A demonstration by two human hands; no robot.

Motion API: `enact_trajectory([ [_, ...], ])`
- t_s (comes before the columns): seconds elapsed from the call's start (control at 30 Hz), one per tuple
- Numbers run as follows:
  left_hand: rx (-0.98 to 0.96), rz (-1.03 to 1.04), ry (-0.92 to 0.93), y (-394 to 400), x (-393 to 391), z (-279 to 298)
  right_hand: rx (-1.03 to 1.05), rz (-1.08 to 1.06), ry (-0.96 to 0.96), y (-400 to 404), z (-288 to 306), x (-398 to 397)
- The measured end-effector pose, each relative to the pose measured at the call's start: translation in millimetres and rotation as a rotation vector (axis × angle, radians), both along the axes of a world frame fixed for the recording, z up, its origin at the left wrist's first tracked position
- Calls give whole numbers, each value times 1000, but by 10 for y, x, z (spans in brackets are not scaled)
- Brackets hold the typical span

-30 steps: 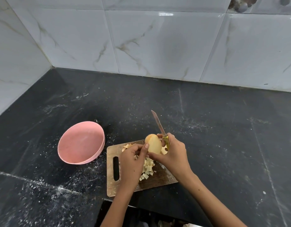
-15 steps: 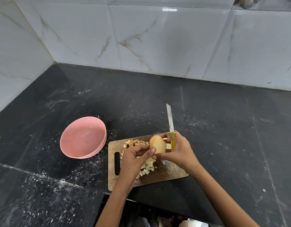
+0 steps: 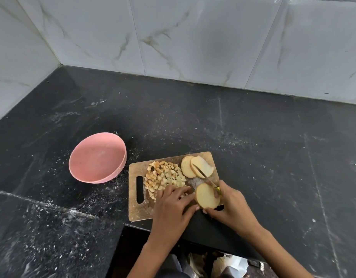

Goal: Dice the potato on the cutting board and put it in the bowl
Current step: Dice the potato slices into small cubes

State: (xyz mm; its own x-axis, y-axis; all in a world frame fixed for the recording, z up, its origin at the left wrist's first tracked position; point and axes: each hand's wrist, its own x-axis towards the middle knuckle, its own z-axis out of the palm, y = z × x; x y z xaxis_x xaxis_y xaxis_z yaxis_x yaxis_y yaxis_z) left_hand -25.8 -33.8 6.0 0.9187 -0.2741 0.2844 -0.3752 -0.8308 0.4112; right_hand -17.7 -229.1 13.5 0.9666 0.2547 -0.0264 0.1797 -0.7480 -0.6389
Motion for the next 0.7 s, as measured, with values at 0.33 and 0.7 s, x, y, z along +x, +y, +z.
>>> enact_trajectory([
  [0.33,129,-30,17,-203,41,-112,-1,-169,52,-58,-35,54],
  [0.7,116,49,40,-267,191,-88,82,-162,90,-13,91,361],
])
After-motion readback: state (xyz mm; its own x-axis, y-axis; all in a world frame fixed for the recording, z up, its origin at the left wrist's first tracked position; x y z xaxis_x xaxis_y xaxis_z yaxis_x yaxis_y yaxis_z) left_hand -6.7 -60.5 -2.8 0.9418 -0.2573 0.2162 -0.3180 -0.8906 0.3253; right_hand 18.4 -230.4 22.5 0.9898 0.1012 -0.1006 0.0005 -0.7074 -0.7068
